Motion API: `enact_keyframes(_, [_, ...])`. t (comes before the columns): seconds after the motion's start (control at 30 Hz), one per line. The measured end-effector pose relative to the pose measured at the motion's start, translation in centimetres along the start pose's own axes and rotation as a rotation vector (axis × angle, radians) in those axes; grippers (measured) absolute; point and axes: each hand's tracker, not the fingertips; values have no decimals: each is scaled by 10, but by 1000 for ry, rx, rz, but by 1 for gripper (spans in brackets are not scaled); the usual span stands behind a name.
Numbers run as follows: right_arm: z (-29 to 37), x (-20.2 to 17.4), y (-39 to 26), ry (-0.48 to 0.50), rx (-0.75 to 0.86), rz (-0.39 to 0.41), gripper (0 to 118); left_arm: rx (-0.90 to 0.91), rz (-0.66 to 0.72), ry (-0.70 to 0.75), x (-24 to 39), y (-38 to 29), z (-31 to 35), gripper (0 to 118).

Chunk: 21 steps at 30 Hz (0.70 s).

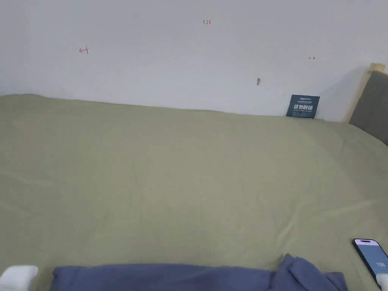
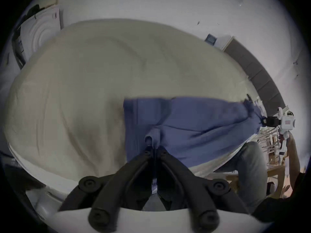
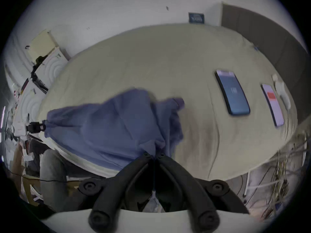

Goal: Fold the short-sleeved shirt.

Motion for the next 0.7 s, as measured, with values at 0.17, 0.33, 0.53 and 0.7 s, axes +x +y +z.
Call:
enact_keyframes(0.17, [-5, 2, 3, -52, 7, -42, 84, 73, 15, -27, -9, 1, 4, 89])
enact_keyframes(0.33, [35, -1, 22, -38, 72, -52, 81, 108, 37, -34, -8, 15, 56, 86])
enact_keyframes(0.53, [93, -42, 47, 42, 148, 43, 0, 213, 21, -28, 11, 48, 118, 0])
enact_keyframes(0.7, [93, -69, 55, 73, 140, 103, 0, 204, 5, 30, 31, 52, 111, 0])
